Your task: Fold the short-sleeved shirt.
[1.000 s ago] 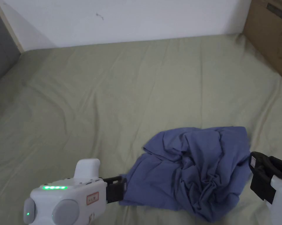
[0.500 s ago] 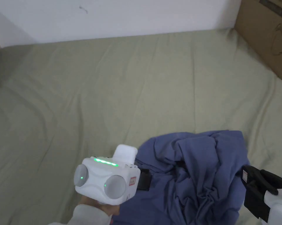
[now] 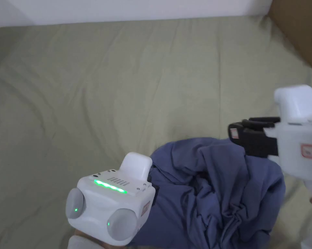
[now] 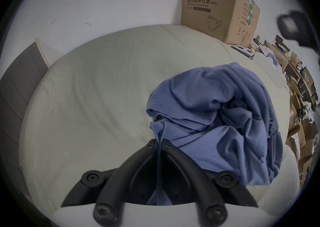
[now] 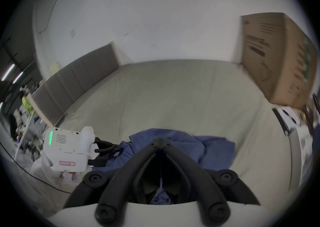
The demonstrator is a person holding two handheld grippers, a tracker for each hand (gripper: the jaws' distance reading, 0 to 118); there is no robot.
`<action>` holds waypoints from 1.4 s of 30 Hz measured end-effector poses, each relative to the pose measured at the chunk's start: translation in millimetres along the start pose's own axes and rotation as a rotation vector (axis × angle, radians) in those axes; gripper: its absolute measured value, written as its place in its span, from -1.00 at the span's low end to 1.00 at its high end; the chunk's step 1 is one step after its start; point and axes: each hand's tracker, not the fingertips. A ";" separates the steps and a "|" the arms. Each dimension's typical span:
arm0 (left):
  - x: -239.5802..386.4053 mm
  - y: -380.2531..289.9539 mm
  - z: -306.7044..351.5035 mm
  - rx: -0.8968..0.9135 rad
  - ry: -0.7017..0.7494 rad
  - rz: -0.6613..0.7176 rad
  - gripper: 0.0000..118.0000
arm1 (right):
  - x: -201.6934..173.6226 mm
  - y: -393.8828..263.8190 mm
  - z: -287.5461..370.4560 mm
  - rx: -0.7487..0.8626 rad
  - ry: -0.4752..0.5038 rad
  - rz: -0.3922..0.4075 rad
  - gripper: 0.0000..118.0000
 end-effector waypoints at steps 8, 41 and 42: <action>-0.7 -1.0 32.3 0.037 -0.061 0.053 -0.97 | 41.0 43.0 -138.1 -0.397 0.020 0.070 0.81; -87.7 44.2 240.0 0.365 0.220 0.136 -0.97 | 82.8 140.8 204.3 0.209 -0.248 -0.149 -0.93; -93.4 48.9 251.8 0.391 0.234 0.137 -0.97 | 86.7 142.4 219.7 0.242 -0.256 -0.170 -0.93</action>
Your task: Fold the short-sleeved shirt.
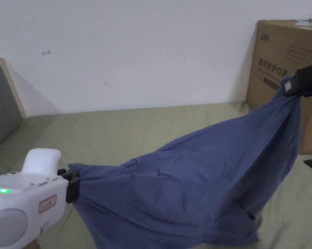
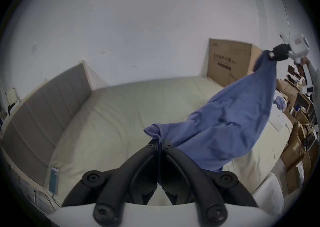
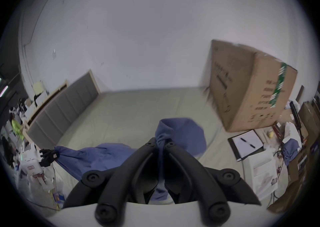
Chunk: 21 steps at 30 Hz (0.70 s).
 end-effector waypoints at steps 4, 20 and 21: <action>-22.8 39.6 23.6 0.097 0.069 0.026 -0.97 | 15.0 14.3 45.3 0.082 0.007 -0.104 -0.93; -48.5 155.4 19.3 0.196 0.148 -0.015 -0.97 | 0.1 80.5 35.0 0.153 0.041 -0.205 -0.93; -52.5 164.7 11.1 0.192 0.146 -0.013 -0.97 | -2.4 93.0 28.3 0.156 0.035 -0.208 -0.93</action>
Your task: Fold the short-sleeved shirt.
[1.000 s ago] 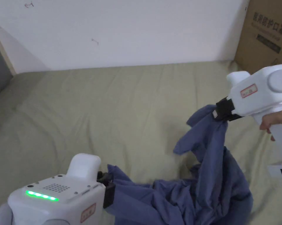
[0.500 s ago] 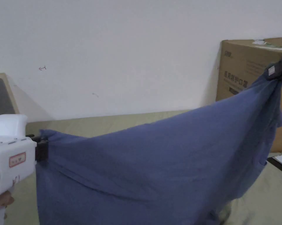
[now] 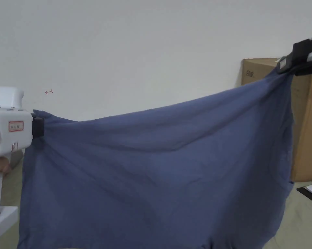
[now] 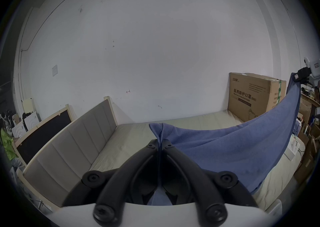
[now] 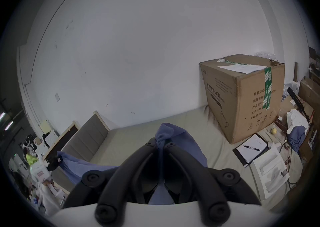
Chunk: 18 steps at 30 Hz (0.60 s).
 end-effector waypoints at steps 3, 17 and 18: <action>-11.2 23.6 -36.3 -0.012 -0.007 0.030 -0.97 | -12.5 32.3 -23.9 0.011 -0.011 -0.005 -0.93; -13.8 134.4 -162.5 0.064 0.001 0.039 -0.97 | -44.1 140.8 -88.0 0.104 -0.091 0.023 -0.93; -13.5 140.4 -170.6 0.069 -0.002 0.034 -0.97 | -44.6 144.6 -89.8 0.107 -0.095 0.026 -0.93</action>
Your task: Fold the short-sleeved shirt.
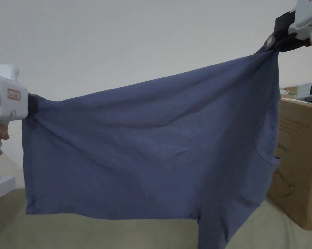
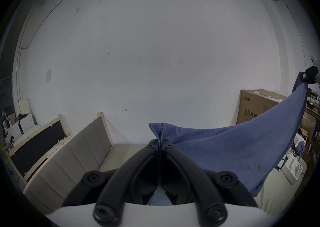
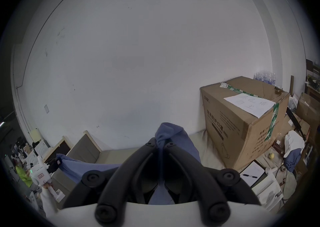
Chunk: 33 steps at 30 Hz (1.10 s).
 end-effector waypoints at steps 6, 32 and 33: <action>8.6 -15.4 -38.7 0.011 0.004 0.000 -0.97 | 4.4 -17.8 -18.8 -0.004 -0.039 0.041 -0.93; 12.4 -442.8 -19.6 -0.643 -0.015 0.182 -0.97 | 137.5 -494.3 -39.5 -0.619 -0.083 -0.250 -0.93; 12.1 -442.2 -2.9 -0.637 -0.003 0.142 -0.97 | 132.6 -492.0 -16.8 -0.601 -0.070 -0.260 -0.93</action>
